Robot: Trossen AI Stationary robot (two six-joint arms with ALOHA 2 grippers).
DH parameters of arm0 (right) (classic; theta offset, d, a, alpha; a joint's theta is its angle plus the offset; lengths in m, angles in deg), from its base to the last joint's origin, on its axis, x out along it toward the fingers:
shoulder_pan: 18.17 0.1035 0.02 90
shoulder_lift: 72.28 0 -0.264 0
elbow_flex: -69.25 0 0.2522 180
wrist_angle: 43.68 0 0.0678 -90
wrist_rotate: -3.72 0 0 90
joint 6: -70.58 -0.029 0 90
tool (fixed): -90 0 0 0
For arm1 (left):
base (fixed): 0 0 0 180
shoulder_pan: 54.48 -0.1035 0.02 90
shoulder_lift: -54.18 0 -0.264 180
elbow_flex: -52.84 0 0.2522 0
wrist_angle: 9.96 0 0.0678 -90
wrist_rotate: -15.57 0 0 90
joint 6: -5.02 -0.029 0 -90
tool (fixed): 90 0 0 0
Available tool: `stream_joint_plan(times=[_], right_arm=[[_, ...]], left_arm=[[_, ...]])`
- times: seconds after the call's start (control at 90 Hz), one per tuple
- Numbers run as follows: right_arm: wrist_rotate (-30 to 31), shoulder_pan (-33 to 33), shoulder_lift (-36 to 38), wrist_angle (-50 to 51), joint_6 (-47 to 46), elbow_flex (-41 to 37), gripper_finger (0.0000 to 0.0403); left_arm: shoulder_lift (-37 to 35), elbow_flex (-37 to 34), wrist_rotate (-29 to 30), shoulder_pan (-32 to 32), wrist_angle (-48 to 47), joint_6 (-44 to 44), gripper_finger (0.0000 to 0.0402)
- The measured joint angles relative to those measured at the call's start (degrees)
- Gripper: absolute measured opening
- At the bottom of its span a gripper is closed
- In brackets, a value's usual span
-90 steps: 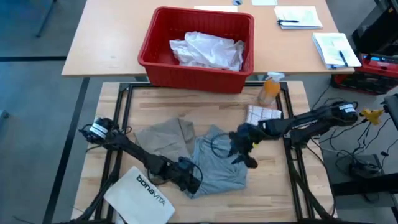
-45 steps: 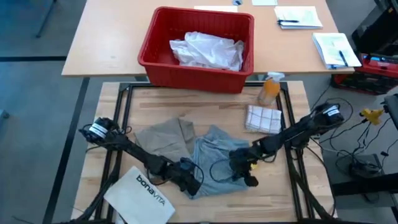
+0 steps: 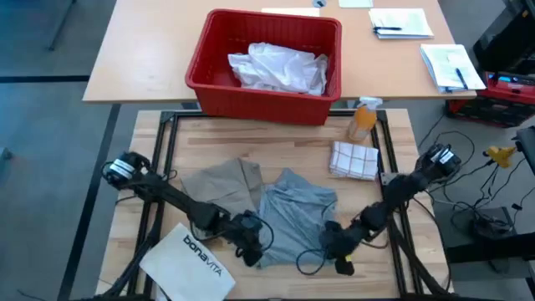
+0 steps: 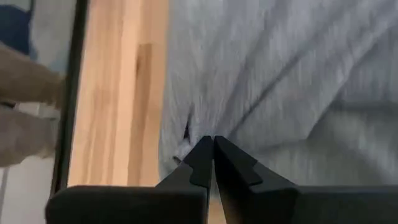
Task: Fold laundry
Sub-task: Fold the gray shirt
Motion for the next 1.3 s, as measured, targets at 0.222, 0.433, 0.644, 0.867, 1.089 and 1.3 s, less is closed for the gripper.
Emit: stream_joint_plan(times=[0.222,0.433,0.644,0.867,1.089,1.3], right_arm=[[4.01,3.28,1.07,4.31,-11.14,0.07,0.0002],[7.72,4.76,3.15,6.99,-16.62,0.14,0.0002],[12.87,5.76,7.01,9.85,-19.25,0.94,0.0002],[23.82,6.26,13.97,17.15,-24.48,0.91,0.0003],[25.01,2.01,22.31,25.23,-20.52,0.77,0.0034],[21.68,-8.31,33.85,30.37,-11.17,-1.74,0.0131]], left_arm=[[-0.05,-0.04,-2.63,0.57,-2.36,-2.23,0.0011],[-0.15,-0.12,-2.5,0.46,-11.35,-5.8,0.0011],[-2.26,-0.17,2.14,-1.15,-10.04,-10.96,0.0011],[-5.57,-0.15,-2.2,-11.42,-8.13,-20.51,0.0011],[-5.37,0.26,-19.27,-29.87,-2.37,-30.12,0.0011],[-1.9,4.86,-23.34,-41.34,-5.06,-39.03,0.002]])
